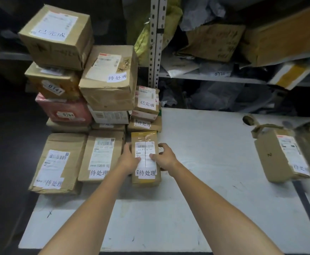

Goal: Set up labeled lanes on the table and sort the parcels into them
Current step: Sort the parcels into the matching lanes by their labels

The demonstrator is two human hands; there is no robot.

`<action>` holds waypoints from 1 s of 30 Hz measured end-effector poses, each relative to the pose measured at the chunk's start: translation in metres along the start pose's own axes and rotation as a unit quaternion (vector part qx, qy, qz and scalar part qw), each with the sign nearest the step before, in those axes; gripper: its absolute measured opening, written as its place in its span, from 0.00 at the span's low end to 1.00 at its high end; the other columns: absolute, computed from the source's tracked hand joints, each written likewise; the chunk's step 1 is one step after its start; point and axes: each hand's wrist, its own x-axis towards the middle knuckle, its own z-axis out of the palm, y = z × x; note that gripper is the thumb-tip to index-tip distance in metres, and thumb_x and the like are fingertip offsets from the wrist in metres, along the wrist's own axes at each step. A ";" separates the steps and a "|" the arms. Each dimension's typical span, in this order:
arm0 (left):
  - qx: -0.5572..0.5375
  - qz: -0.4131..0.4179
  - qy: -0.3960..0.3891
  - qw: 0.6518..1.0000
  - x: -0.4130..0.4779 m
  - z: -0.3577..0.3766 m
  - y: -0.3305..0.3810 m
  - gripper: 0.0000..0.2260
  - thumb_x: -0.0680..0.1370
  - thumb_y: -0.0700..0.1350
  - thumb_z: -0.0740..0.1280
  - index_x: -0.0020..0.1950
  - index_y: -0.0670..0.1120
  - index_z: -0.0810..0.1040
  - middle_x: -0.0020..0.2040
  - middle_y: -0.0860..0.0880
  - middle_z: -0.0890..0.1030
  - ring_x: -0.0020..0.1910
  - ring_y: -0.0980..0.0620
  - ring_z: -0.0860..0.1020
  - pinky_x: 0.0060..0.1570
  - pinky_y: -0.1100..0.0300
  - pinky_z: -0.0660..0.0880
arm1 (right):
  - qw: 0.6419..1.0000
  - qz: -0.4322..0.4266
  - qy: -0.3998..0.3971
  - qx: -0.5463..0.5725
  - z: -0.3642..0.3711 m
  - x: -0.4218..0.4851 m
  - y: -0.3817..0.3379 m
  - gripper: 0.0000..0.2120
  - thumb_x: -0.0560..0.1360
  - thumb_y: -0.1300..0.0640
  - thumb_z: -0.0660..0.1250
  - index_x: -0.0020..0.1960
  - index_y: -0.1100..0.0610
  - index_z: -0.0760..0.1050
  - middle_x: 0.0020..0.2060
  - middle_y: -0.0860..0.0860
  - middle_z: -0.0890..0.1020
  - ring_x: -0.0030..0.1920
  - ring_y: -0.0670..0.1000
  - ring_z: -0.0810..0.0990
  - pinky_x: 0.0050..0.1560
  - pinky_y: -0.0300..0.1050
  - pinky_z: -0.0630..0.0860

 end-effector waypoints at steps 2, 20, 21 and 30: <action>-0.030 0.005 -0.003 1.000 -0.001 0.001 0.000 0.29 0.79 0.38 0.68 0.76 0.51 0.59 0.66 0.47 0.77 0.56 0.44 0.80 0.54 0.44 0.81 | 1.000 -0.003 0.012 0.015 -0.004 -0.005 0.003 0.28 0.74 0.56 0.73 0.71 0.48 0.66 0.61 0.54 0.81 0.56 0.57 0.83 0.57 0.59 0.81; -0.039 0.140 -0.178 0.973 -0.122 0.095 0.170 0.25 0.80 0.42 0.68 0.75 0.54 0.64 0.54 0.48 0.80 0.53 0.46 0.82 0.55 0.39 0.80 | 0.974 -0.041 0.186 0.124 -0.217 -0.146 0.009 0.27 0.77 0.55 0.72 0.73 0.49 0.67 0.56 0.53 0.81 0.53 0.55 0.83 0.51 0.56 0.83; -0.037 0.145 -0.187 0.971 -0.131 0.106 0.178 0.25 0.80 0.42 0.68 0.75 0.54 0.64 0.55 0.48 0.80 0.53 0.46 0.82 0.54 0.39 0.80 | 0.972 -0.040 0.194 0.128 -0.230 -0.155 0.015 0.27 0.77 0.55 0.72 0.73 0.49 0.67 0.56 0.53 0.81 0.53 0.55 0.83 0.50 0.55 0.83; -0.006 0.167 -0.234 0.958 -0.199 0.205 0.218 0.25 0.80 0.43 0.69 0.73 0.55 0.64 0.58 0.46 0.80 0.52 0.46 0.82 0.48 0.43 0.79 | 0.955 -0.049 0.229 0.183 -0.324 -0.208 0.082 0.28 0.76 0.59 0.72 0.73 0.49 0.67 0.61 0.53 0.81 0.55 0.56 0.83 0.50 0.57 0.83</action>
